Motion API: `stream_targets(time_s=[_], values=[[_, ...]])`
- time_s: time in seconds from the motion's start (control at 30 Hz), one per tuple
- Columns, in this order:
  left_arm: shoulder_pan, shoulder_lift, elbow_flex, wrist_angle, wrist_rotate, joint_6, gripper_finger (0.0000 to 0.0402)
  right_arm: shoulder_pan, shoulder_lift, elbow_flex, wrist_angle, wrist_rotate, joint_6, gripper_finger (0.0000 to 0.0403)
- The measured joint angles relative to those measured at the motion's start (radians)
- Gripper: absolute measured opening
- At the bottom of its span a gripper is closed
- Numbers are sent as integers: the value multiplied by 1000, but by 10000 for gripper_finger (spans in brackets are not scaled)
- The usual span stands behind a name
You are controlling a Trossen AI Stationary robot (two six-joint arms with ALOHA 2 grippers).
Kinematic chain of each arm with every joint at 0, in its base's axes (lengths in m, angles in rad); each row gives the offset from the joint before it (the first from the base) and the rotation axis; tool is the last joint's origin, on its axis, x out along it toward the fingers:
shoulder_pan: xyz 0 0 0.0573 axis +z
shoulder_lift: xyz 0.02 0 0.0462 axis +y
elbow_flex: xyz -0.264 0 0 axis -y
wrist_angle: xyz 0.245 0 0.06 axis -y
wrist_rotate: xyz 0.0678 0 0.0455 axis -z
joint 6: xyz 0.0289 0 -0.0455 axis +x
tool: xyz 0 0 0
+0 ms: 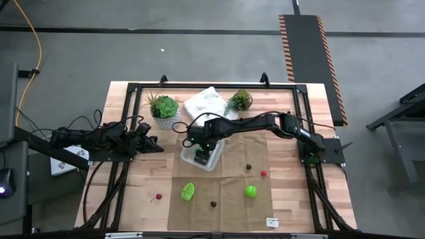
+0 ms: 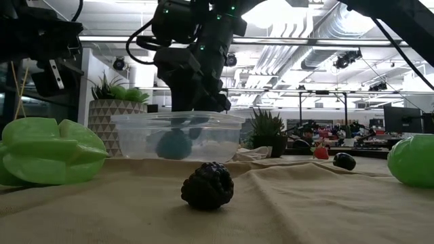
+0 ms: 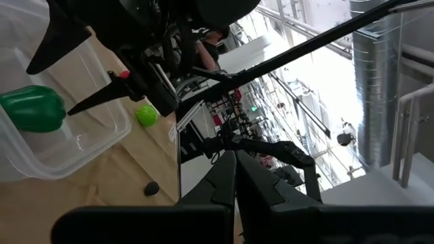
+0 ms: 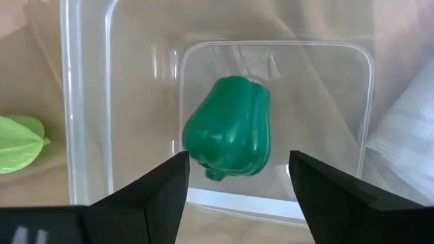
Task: Pick and placing Produce into tupperware
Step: Put the yellow corn into transparent bin
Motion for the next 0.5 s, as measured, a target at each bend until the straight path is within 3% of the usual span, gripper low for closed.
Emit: stream_targets(time_s=[0.5], values=[[0, 0, 0, 0, 2, 3, 1, 0, -17, 2, 50, 6, 50, 245]])
